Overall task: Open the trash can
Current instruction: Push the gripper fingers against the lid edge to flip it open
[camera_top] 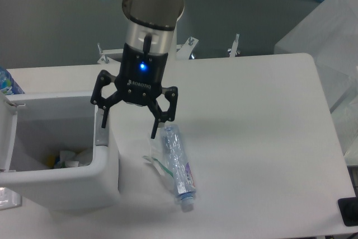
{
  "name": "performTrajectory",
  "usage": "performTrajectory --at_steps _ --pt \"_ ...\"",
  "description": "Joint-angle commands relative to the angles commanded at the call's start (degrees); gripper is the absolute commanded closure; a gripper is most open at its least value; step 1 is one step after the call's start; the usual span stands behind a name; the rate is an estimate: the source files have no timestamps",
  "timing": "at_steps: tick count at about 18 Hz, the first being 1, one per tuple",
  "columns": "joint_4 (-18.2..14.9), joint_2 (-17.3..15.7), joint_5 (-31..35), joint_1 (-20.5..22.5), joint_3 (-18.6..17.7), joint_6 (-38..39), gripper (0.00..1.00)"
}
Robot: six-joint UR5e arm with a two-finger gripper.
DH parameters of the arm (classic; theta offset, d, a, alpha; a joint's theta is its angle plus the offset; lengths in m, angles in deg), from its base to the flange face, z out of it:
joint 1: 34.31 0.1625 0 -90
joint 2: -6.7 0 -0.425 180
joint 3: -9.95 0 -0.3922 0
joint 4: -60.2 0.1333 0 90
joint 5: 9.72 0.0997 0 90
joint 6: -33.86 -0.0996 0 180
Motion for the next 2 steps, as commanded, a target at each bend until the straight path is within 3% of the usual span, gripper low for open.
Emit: performTrajectory --at_steps 2 --pt "-0.09 -0.09 2.03 0.18 0.09 -1.44 0.0"
